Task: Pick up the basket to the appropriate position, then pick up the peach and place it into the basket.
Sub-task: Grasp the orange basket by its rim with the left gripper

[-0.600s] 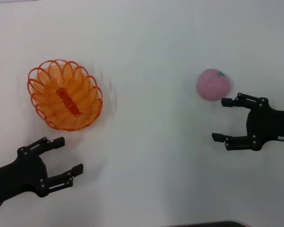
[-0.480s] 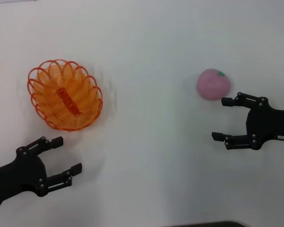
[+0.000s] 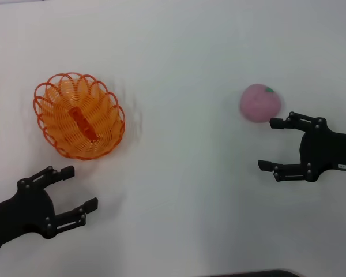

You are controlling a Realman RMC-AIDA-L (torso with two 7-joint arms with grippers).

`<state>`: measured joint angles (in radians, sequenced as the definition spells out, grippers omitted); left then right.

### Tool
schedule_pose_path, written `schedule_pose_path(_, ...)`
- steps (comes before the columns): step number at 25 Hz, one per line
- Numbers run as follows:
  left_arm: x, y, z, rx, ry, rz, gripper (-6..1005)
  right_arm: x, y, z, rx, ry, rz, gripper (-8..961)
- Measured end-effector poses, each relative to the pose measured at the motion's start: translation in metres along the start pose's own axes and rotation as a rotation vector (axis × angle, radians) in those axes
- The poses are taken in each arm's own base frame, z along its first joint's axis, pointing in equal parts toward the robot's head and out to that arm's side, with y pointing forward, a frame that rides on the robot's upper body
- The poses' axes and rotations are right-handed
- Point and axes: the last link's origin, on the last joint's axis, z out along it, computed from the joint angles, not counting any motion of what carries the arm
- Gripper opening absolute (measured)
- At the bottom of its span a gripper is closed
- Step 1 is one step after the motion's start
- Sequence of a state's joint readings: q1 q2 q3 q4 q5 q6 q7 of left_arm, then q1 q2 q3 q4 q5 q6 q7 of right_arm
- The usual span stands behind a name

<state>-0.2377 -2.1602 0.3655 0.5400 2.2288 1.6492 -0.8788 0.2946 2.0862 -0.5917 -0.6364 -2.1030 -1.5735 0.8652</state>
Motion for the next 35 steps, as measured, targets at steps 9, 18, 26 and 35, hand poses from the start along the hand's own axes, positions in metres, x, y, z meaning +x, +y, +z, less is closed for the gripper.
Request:
schedule_pose_path(9, 0.008, -0.011, -0.011, 0.043, 0.02, -0.146, 859, -0.001, -0.001, 0.0, 0.001, -0.007, 0.003, 946)
schedule_pose_path(18, 0.036, -0.044, -0.028, 0.068, -0.009, -0.497, 856, -0.006, -0.005, 0.004, -0.002, -0.011, 0.014, 946)
schedule_pose_path(26, 0.056, -0.064, -0.03, 0.057, -0.057, -0.702, 854, -0.008, -0.008, 0.005, -0.002, -0.012, 0.018, 947)
schedule_pose_path(35, 0.06, -0.078, -0.029, 0.124, -0.116, -0.703, 855, -0.011, -0.009, 0.007, -0.013, -0.013, 0.025, 947)
